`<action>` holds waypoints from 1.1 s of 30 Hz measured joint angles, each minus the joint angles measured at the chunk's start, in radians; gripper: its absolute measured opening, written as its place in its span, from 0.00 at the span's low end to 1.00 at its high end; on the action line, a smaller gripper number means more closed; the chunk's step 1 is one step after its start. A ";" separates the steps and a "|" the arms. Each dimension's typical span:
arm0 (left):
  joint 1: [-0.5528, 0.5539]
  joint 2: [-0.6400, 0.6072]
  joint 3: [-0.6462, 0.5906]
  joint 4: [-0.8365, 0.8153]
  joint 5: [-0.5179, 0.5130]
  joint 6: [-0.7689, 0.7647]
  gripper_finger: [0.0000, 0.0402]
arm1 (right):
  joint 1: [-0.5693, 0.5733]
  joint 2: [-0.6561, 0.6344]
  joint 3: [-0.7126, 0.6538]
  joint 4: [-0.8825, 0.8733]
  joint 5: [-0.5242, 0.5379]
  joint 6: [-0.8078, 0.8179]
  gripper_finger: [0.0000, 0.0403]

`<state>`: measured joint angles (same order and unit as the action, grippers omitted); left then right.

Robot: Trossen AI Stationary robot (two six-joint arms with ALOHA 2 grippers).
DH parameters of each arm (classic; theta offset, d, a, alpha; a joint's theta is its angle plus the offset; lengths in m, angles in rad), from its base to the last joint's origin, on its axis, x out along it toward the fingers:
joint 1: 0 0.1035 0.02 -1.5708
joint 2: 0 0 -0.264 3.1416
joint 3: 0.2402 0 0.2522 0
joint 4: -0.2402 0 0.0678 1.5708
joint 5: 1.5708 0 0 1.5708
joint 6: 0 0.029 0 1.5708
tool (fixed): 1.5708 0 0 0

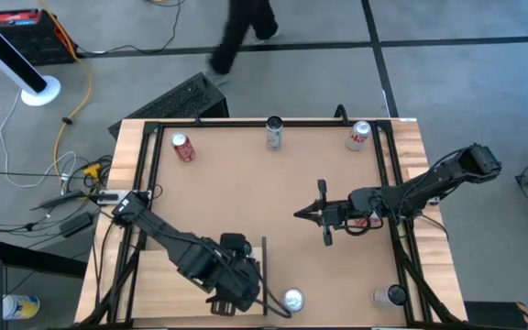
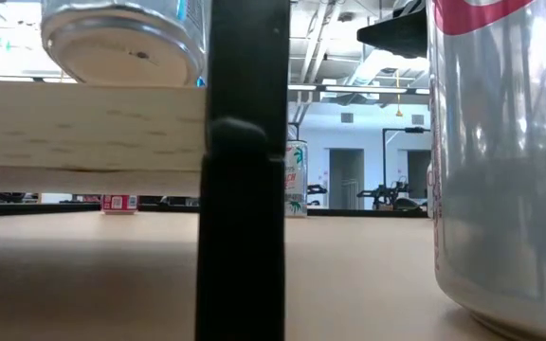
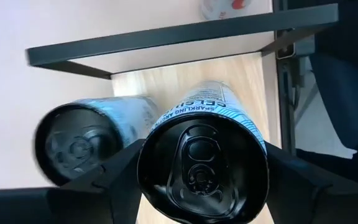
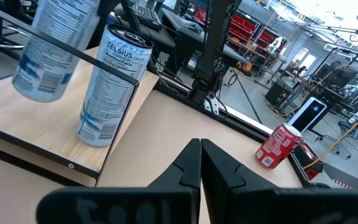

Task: Place canned beverage on shelf
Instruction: Put the white and blue soda can on the shelf aligned with the other white and blue soda can

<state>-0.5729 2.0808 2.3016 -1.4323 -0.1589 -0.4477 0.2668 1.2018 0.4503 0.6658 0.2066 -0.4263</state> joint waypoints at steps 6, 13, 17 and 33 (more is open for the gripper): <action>-0.012 0.000 0.000 0.021 -0.026 -0.033 0.61 | 0.000 0.000 0.000 0.000 0.000 0.000 0.08; -0.038 0.000 -0.001 0.062 -0.026 -0.068 0.61 | 0.000 0.000 0.000 -0.001 0.000 0.000 0.08; -0.051 0.000 -0.001 0.058 -0.043 -0.080 0.61 | 0.000 0.000 0.000 -0.001 0.000 0.000 0.08; -0.059 0.065 0.008 0.044 -0.014 -0.060 0.61 | 0.001 0.000 0.001 0.003 0.000 0.001 0.08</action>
<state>-0.6323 2.1456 2.3100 -1.3880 -0.1726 -0.5076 0.2676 1.2018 0.4511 0.6683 0.2066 -0.4255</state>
